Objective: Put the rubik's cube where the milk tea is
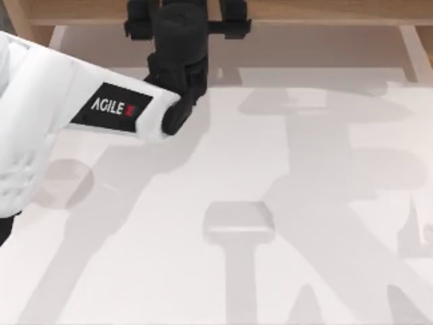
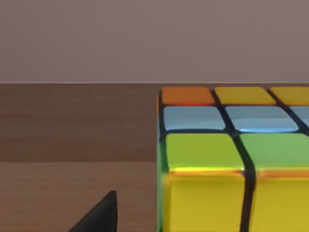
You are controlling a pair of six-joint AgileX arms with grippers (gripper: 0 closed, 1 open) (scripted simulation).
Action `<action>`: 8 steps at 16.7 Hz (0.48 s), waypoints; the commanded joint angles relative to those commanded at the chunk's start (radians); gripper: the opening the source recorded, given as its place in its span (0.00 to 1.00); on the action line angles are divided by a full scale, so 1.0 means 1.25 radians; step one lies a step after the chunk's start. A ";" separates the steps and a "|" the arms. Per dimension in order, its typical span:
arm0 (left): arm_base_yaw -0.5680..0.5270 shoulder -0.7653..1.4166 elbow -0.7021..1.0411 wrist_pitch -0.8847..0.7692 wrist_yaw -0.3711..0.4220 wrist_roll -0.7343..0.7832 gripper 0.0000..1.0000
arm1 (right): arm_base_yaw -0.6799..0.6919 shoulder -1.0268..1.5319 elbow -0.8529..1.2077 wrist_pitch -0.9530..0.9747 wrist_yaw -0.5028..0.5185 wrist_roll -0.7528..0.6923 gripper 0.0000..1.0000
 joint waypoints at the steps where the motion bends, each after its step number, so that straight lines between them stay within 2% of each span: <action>1: 0.000 0.000 0.000 0.000 0.000 0.000 0.77 | 0.000 0.000 0.000 0.000 0.000 0.000 1.00; 8: 0.000 0.000 0.000 0.000 0.000 0.000 0.25 | 0.000 0.000 0.000 0.000 0.000 0.000 1.00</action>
